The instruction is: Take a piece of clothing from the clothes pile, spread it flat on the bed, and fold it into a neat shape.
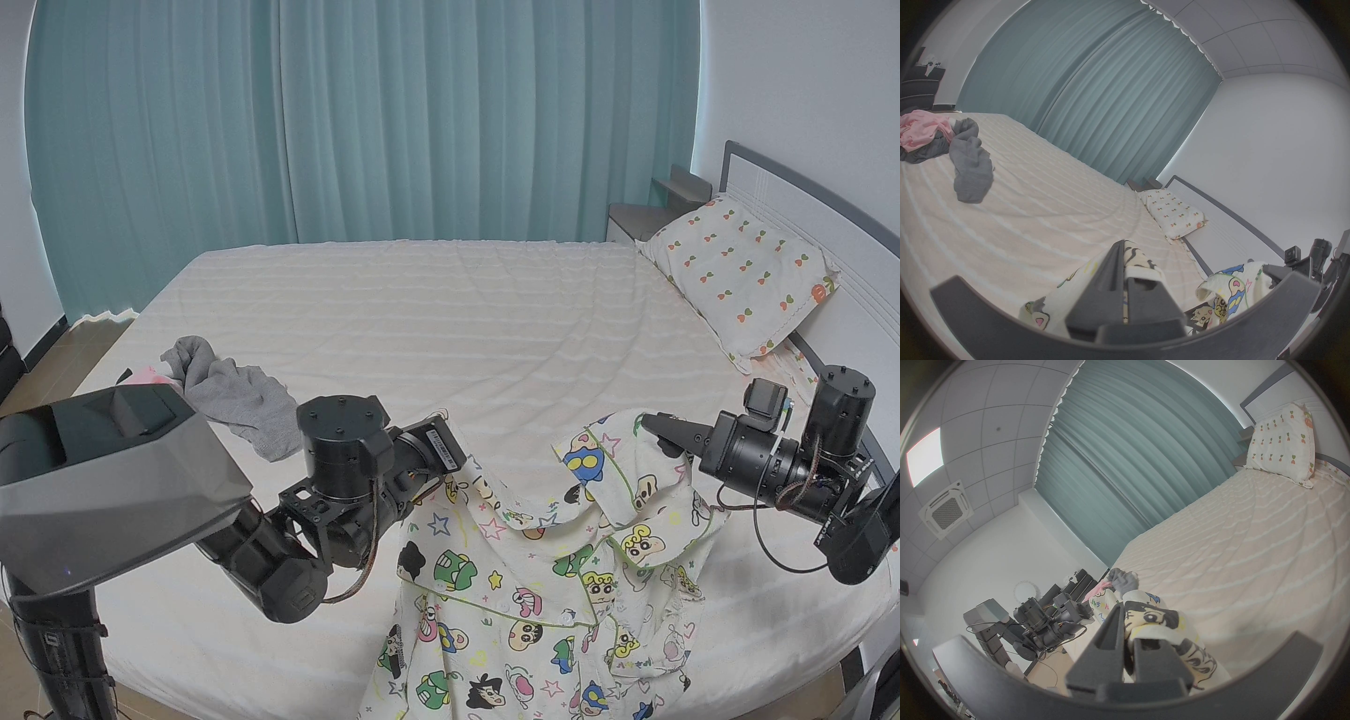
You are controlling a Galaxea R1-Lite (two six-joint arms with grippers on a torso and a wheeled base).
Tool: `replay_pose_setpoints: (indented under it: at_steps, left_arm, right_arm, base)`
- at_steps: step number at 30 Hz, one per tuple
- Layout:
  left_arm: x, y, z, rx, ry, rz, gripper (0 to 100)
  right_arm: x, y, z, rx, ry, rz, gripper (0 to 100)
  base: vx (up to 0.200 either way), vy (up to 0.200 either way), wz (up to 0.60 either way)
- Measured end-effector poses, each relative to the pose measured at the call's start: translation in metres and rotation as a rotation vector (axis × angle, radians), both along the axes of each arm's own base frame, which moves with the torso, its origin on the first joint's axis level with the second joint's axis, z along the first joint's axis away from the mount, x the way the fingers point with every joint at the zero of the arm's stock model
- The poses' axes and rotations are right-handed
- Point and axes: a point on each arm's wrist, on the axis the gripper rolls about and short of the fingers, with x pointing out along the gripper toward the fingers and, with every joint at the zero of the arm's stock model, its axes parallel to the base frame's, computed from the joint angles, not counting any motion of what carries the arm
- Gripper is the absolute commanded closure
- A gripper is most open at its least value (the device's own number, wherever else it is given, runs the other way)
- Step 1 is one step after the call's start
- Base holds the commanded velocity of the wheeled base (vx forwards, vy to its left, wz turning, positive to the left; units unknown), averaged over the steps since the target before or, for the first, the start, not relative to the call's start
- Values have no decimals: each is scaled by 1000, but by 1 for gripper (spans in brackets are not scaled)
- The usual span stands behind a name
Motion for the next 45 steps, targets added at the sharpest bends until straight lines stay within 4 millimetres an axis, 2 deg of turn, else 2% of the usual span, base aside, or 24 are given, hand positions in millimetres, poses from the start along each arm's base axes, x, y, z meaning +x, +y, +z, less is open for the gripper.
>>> replay_pose_setpoints:
  at_steps: [7, 14, 20, 26, 27, 30, 31, 39, 45]
  left_arm:
    - [25, -7, -23, 43, 58, 22, 100]
    - [53, -10, -33, 50, 65, 64, 100]
    - [77, -4, -50, 72, 95, 120, 100]
    - [90, 1, -70, 97, 133, 148, 100]
    - [92, 2, -72, 97, 134, 151, 100]
    - [97, 3, -75, 94, 128, 167, 100]
    - [99, 3, -76, 94, 127, 173, 0]
    - [115, 9, -80, 107, 96, 220, 0]
    - [134, 34, -83, 162, 64, 288, 0]
  right_arm:
    - [30, 1, -23, -29, 34, -26, 100]
    - [64, -1, -44, -34, 26, -61, 100]
    - [94, -2, -66, -39, 27, -83, 100]
    - [113, -4, -89, -47, 54, -97, 100]
    - [115, -4, -92, -48, 57, -98, 0]
    - [121, -5, -99, -49, 64, -104, 0]
    - [124, -5, -102, -48, 65, -106, 0]
    - [146, -15, -114, -43, 46, -173, 0]
    - [157, -31, -118, -40, 36, -229, 0]
  base:
    - [0, 0, 0]
    - [0, 0, 0]
    - [0, 0, 0]
    - [0, 0, 0]
    - [0, 0, 0]
    - [0, 0, 0]
    - [0, 0, 0]
    - [0, 0, 0]
    - [0, 0, 0]
